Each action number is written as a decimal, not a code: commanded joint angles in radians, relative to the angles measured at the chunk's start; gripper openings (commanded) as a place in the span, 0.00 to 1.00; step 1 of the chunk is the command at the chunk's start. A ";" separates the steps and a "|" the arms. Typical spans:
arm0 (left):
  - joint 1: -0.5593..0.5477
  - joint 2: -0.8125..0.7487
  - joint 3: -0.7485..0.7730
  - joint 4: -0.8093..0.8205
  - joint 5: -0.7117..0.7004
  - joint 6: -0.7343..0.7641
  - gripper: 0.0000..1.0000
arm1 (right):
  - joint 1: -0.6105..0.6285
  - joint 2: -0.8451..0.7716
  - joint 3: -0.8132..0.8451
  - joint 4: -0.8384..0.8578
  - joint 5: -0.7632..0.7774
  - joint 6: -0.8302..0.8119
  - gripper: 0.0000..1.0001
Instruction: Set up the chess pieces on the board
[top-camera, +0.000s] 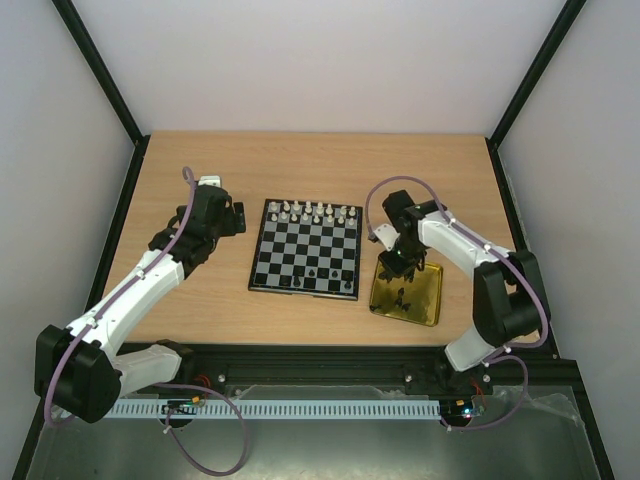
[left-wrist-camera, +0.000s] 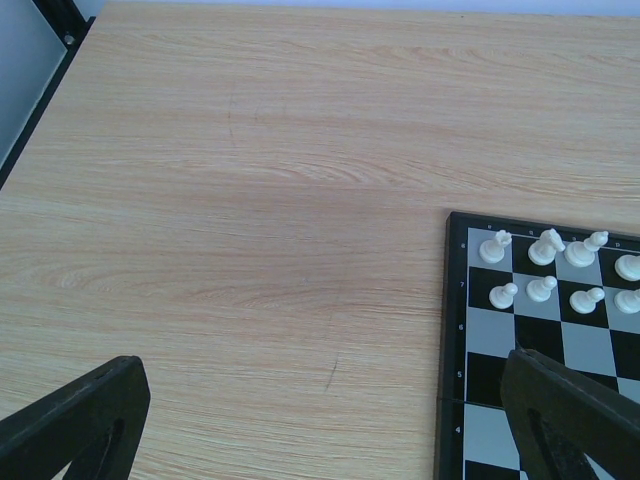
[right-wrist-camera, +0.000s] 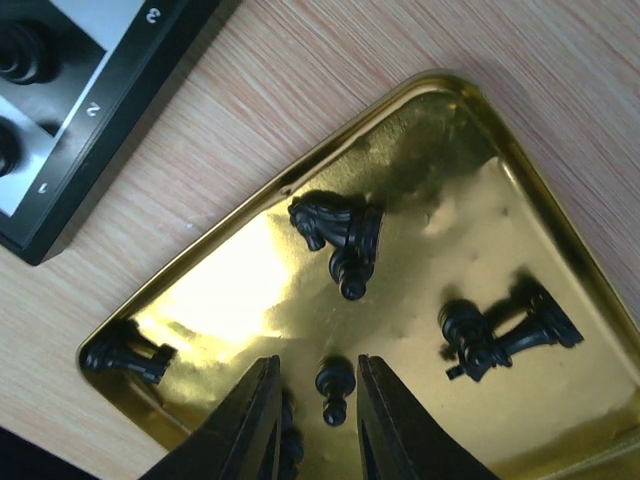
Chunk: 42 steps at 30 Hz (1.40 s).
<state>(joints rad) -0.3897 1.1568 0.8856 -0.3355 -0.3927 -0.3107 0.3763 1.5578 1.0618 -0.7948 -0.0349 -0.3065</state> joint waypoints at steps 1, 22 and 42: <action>-0.003 -0.017 0.021 0.007 0.003 0.008 0.99 | -0.002 0.068 0.009 0.009 0.002 0.000 0.22; -0.004 -0.012 0.021 0.007 0.012 0.012 0.99 | -0.002 0.185 0.009 0.073 0.024 -0.003 0.07; -0.004 -0.014 0.023 0.008 0.023 0.015 0.99 | 0.016 0.080 0.127 -0.097 -0.189 -0.006 0.03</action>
<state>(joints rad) -0.3897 1.1568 0.8856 -0.3351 -0.3664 -0.3016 0.3771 1.6638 1.1294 -0.8249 -0.1795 -0.3317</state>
